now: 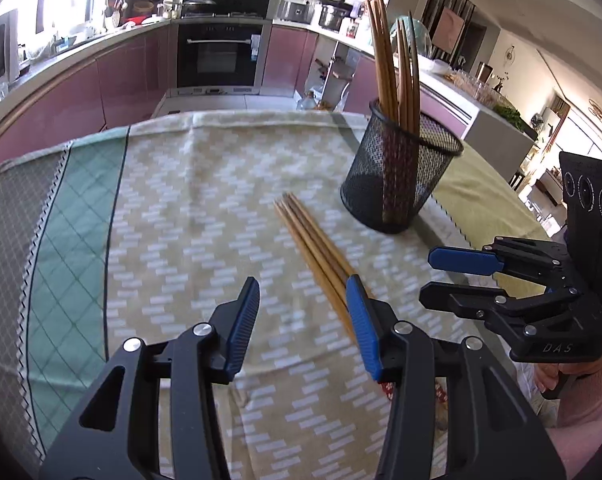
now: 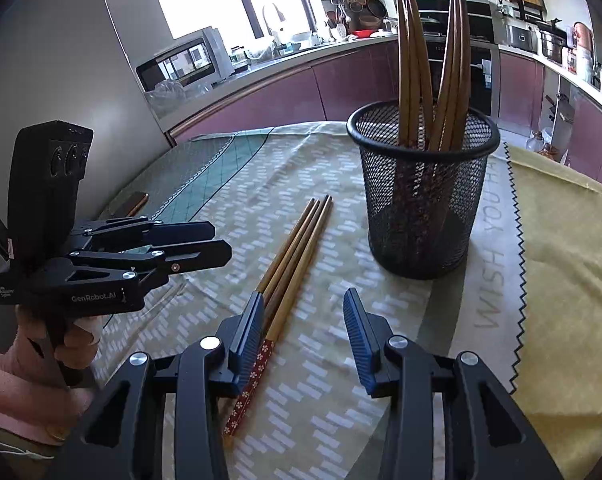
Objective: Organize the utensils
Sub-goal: 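Move both open grippers back over the remaining chopsticks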
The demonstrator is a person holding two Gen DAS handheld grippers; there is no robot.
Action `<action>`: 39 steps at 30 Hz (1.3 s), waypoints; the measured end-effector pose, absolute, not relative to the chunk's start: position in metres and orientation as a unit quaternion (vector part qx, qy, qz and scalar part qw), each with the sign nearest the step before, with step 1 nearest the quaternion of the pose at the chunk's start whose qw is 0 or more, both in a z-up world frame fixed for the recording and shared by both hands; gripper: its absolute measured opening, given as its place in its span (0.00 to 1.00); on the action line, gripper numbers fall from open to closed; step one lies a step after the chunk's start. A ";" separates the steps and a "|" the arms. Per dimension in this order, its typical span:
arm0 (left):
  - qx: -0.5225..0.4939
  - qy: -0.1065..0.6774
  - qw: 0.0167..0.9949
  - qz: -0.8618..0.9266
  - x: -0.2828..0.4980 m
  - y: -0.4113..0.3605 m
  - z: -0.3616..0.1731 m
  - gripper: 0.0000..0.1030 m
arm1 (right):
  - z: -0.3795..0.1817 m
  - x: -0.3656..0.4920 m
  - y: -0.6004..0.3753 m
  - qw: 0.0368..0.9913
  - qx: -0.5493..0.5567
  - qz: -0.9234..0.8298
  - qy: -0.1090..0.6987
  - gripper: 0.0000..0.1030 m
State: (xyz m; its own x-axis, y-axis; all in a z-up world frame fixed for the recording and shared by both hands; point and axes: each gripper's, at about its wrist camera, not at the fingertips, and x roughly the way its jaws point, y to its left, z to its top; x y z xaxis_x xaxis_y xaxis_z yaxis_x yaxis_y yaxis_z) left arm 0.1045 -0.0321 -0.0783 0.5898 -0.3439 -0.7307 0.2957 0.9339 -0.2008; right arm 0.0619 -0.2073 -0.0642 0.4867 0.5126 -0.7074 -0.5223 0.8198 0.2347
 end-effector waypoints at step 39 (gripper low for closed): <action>0.035 0.451 0.875 -0.174 0.113 -0.064 -0.098 0.40 | -0.083 0.059 -0.184 0.860 -0.048 0.271 0.429 0.37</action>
